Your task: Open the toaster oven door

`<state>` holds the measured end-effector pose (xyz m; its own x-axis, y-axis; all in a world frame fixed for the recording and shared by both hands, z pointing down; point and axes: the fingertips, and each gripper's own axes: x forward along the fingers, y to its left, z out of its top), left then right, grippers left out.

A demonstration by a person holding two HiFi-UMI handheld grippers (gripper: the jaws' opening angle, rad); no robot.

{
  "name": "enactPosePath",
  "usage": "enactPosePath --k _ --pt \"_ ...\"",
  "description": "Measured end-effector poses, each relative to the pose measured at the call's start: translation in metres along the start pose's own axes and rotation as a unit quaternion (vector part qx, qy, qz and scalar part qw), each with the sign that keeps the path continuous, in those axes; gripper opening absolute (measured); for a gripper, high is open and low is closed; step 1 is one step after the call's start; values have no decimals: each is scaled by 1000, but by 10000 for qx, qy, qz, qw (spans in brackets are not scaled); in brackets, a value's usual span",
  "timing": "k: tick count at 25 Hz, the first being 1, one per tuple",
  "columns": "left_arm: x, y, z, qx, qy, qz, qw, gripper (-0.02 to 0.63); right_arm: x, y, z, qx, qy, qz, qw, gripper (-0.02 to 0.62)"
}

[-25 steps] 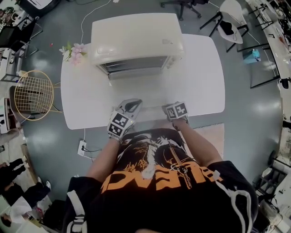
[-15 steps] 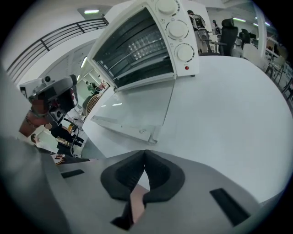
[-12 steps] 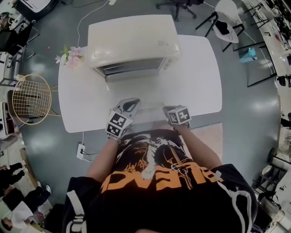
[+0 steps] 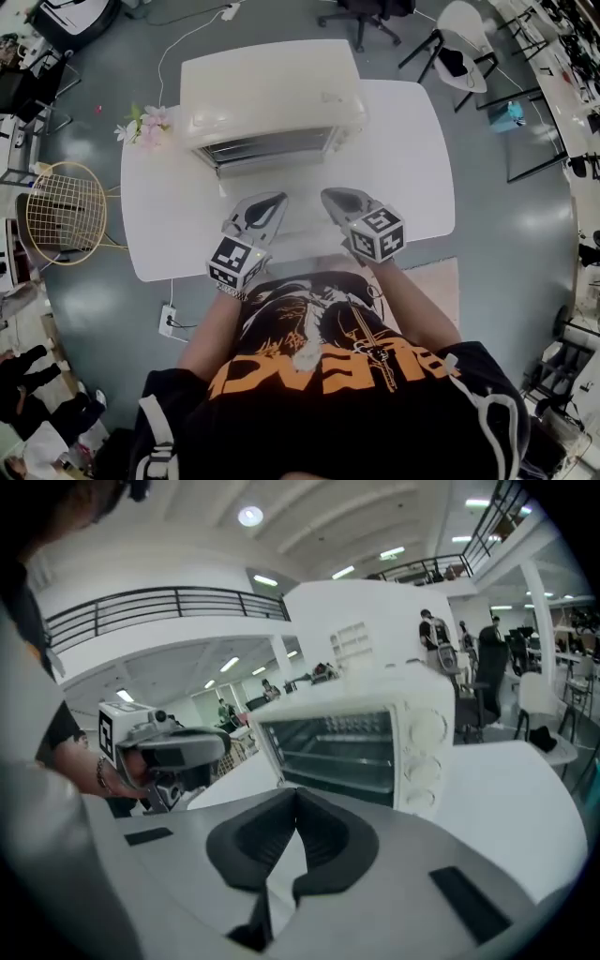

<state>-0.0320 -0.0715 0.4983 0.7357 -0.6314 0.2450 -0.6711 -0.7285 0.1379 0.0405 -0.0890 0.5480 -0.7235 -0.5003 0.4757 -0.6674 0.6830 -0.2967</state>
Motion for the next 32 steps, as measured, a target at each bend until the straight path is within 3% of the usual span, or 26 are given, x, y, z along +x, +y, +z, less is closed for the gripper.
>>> enactPosePath --k 6,13,24,32 --pt "-22 0 82 215 -894 176 9956 23 -30 47 109 -817 -1339 320 9871 14" --pt "-51 -8 150 551 -1501 336 9866 21 -69 87 182 -1201 -2337 566 9632 14" --pt "-61 -4 166 521 -1557 544 9849 21 -75 96 191 -1474 -2340 567 9593 12" --pt "-54 -10 170 584 -1543 469 9852 21 -78 90 189 -1536 -2277 533 9601 12"
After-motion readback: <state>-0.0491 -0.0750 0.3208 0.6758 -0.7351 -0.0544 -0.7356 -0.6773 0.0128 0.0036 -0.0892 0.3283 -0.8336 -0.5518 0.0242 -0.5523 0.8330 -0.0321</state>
